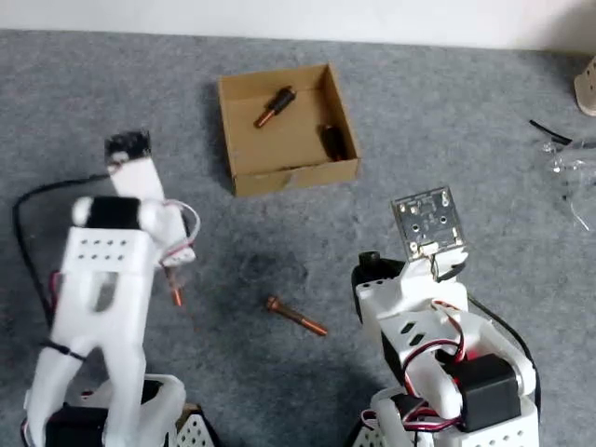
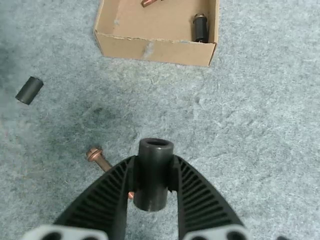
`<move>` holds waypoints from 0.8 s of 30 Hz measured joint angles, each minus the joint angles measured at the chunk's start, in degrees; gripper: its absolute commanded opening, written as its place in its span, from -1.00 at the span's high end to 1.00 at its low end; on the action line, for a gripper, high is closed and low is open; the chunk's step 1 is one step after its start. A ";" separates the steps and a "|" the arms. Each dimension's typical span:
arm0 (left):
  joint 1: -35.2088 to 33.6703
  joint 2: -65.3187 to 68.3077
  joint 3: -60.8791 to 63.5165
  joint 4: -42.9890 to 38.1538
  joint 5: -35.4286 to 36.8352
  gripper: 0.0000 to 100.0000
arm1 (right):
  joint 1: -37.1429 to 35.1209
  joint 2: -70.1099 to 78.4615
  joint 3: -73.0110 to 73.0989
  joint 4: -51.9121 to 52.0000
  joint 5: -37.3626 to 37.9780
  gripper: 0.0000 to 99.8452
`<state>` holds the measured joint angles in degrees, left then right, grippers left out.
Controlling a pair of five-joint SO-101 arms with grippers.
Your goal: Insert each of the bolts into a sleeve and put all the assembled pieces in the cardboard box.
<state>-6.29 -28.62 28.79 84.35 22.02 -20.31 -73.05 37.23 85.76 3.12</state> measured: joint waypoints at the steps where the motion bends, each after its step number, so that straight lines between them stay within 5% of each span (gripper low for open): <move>1: -0.18 -0.97 -2.11 1.67 -0.62 0.99 | 0.00 -0.26 0.00 0.00 0.00 0.99; 8: -1.76 -17.32 -6.42 9.32 -5.71 0.99 | 0.00 -11.16 0.18 -1.85 0.00 0.99; 24: -3.25 -65.49 12.04 12.04 -18.73 0.99 | 0.18 -26.73 1.49 -2.37 0.00 0.99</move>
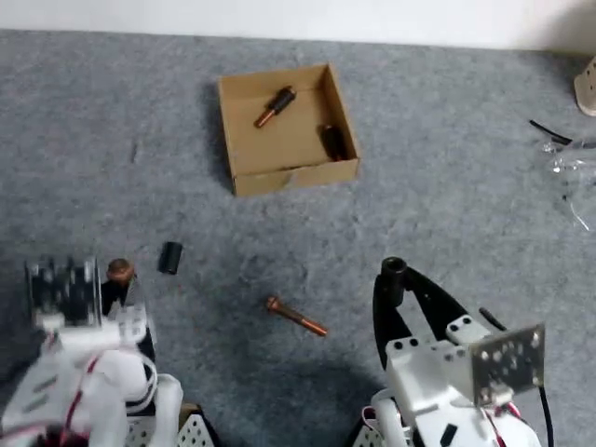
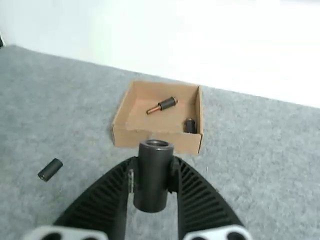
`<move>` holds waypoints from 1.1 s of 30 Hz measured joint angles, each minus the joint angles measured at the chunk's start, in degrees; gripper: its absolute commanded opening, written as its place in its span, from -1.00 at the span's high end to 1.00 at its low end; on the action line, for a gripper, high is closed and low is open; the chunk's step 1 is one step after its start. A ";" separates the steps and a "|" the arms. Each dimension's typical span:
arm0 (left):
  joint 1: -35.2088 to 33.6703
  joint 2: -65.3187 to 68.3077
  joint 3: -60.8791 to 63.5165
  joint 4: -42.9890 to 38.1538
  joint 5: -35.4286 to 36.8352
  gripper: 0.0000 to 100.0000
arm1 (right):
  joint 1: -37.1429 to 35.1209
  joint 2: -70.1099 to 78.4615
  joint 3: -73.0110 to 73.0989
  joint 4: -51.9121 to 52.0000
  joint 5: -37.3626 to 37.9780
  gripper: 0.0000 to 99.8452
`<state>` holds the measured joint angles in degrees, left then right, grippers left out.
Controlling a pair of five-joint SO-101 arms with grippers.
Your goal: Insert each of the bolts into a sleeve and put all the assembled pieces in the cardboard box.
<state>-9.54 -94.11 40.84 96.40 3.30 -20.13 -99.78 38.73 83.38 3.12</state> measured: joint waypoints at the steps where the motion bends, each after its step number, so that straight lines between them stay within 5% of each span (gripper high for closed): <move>1: 0.00 -2.46 1.05 -0.26 -0.26 0.99 | 0.00 -0.62 0.00 0.00 0.00 0.99; 13: 0.00 -9.67 16.09 -23.12 0.09 0.99 | -0.18 -4.92 10.73 -9.41 0.00 0.99; 21: 0.00 -9.67 21.36 -45.63 18.90 0.99 | -2.73 -4.92 27.16 -20.48 0.00 0.99; 25: 3.87 -9.67 22.95 -47.82 25.85 0.99 | -10.02 -4.92 32.62 -24.70 0.00 0.99; 33: 15.12 -9.67 23.30 -47.91 27.34 0.99 | -18.02 -4.84 36.66 -30.86 0.00 0.99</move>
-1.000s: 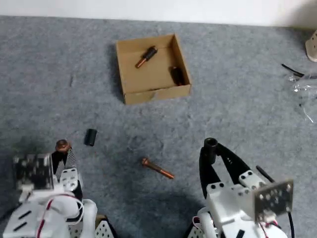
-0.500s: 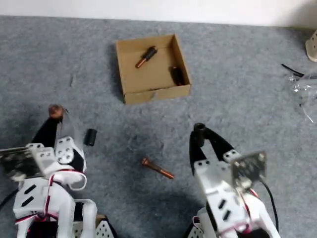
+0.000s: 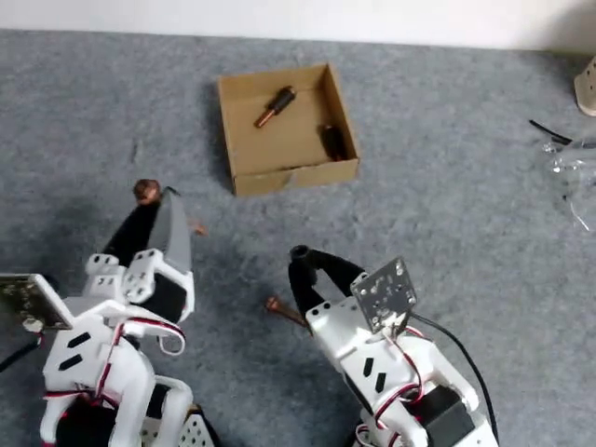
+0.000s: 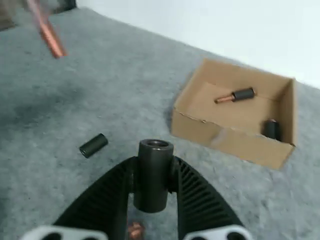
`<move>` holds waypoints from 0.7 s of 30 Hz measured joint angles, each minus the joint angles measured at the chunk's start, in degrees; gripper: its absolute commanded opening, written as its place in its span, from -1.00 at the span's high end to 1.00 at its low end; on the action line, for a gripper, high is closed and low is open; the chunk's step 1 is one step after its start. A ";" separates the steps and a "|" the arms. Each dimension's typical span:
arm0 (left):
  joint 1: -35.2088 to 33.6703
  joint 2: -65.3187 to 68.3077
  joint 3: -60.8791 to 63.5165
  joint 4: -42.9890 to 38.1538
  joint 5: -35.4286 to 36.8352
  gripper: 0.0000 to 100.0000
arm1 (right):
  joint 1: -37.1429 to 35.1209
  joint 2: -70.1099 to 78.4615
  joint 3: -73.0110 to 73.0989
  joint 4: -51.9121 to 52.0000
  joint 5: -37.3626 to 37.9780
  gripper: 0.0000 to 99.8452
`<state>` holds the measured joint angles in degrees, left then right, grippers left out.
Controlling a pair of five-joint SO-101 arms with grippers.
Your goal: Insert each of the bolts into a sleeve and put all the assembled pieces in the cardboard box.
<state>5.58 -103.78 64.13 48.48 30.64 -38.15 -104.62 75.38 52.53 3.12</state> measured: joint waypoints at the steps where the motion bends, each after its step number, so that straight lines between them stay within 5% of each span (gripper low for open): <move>1: 1.05 0.00 0.70 0.00 0.00 0.99 | -0.70 0.00 0.00 -0.70 0.00 0.99; 21: 18.37 0.00 7.91 -3.69 0.18 0.99 | -5.80 0.00 6.42 -1.76 0.00 0.99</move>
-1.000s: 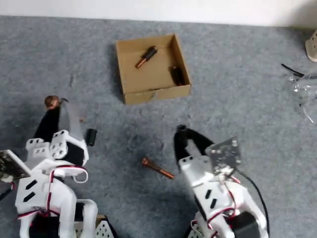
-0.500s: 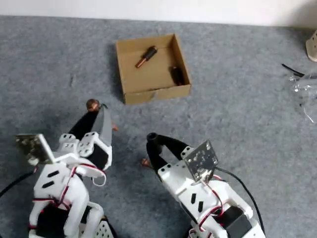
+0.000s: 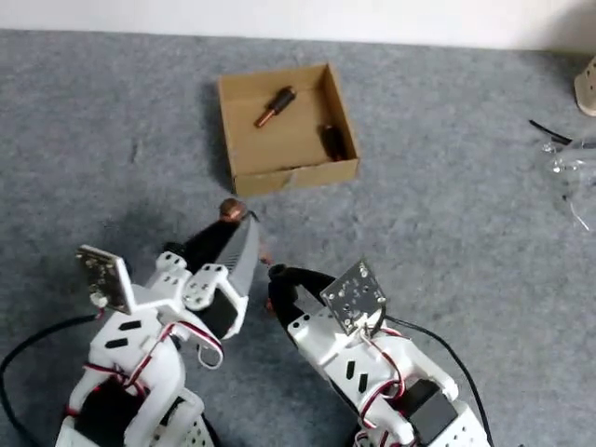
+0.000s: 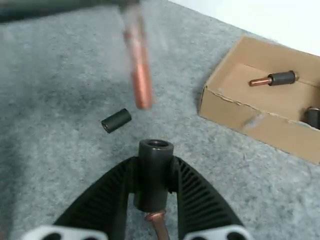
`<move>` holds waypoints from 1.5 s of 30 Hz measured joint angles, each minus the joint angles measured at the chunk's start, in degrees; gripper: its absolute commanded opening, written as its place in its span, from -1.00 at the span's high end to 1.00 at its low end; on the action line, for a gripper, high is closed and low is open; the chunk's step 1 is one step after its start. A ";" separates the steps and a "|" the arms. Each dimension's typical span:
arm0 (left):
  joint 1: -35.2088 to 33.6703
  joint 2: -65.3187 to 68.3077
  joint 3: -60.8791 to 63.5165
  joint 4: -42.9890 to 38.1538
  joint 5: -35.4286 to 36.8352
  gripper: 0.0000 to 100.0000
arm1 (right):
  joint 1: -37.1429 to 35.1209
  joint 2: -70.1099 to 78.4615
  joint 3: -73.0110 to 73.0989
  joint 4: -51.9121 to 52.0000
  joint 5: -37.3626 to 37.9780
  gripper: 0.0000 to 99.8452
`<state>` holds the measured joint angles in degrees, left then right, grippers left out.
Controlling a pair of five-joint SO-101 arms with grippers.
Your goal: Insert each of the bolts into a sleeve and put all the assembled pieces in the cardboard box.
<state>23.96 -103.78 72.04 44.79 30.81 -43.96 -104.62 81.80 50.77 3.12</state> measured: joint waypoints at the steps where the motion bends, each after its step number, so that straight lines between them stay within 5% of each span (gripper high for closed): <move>1: 0.44 0.00 0.88 -0.53 0.00 0.99 | -0.18 0.00 0.00 0.00 0.00 0.99; 20: 1.23 0.00 6.59 -6.59 0.00 0.99 | -0.18 0.00 0.00 0.00 0.00 0.99; 28: 6.15 -0.09 2.90 1.85 -0.09 0.99 | -0.26 0.00 0.00 0.00 0.09 0.99; 45: 6.95 0.00 4.31 2.11 -0.09 0.99 | 1.23 0.00 0.00 0.00 0.09 0.99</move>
<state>30.90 -103.78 76.35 46.90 30.73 -42.73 -104.62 81.80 50.77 3.21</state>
